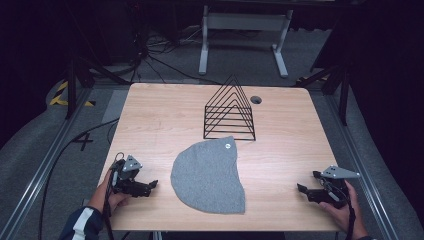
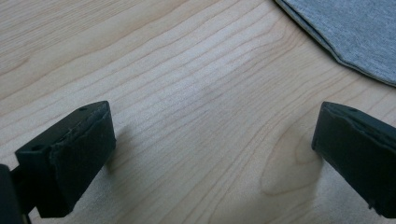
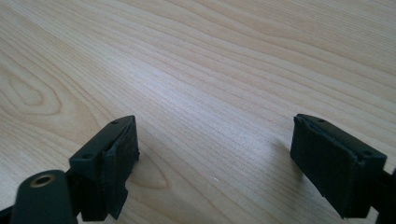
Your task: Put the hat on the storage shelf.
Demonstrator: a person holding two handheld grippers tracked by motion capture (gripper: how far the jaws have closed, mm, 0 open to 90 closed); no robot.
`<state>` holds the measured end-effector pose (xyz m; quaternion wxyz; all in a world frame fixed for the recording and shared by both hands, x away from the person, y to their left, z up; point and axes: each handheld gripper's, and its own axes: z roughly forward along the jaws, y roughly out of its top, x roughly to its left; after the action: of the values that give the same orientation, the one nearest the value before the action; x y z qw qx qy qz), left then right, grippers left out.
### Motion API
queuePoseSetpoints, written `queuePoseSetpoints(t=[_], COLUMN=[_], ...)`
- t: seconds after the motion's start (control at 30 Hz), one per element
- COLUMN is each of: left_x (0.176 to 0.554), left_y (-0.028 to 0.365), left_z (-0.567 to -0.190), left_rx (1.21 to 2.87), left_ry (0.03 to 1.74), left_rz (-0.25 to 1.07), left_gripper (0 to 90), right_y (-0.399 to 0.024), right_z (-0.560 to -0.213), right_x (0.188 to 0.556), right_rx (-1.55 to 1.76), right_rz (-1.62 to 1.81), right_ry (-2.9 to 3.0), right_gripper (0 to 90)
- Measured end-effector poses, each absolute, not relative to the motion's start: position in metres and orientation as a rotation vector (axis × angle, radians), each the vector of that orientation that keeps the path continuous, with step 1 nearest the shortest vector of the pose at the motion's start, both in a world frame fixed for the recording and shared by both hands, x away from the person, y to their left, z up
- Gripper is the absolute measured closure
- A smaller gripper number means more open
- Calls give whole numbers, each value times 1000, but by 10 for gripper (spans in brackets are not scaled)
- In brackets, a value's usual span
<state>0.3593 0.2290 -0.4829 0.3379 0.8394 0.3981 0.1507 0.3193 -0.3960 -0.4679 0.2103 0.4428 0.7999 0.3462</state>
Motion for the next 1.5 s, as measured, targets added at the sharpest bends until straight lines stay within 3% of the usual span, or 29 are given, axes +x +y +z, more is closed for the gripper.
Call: queuePoseSetpoints(t=[0.27, 0.37, 0.47, 0.77, 0.8, 0.9, 1.0, 1.3, 1.5], left_x=[358, 358, 356, 346, 344, 341, 337, 326, 326], left_y=[229, 228, 226, 200, 193, 175, 147, 49, 14], left_z=[-482, -481, -478, -453, -450, -442, -434, -437, -450], left_rx=[2199, 2202, 2219, 2189, 2187, 2189, 2183, 2264, 2311], left_ry=[1001, 989, 965, 825, 791, 721, 632, 338, 261], left_rz=[380, 379, 364, 398, 388, 395, 376, 252, 200], left_gripper=[17, 51, 161, 261, 269, 289, 297, 330, 364], right_y=[-396, -396, -396, -396, -396, -397, -389, -284, -218], right_z=[-468, -468, -468, -468, -468, -464, -458, -414, -425], right_x=[319, 320, 320, 320, 320, 322, 330, 384, 417], right_rx=[1232, 1228, 1233, 1232, 1234, 1216, 1183, 783, 682], right_rz=[962, 956, 957, 954, 959, 962, 963, 1069, 1108], right_ry=[2225, 2225, 2222, 2225, 2225, 2242, 2280, 2455, 2502], right_gripper=[154, 154, 154, 158, 172, 328, 396, 675, 760])
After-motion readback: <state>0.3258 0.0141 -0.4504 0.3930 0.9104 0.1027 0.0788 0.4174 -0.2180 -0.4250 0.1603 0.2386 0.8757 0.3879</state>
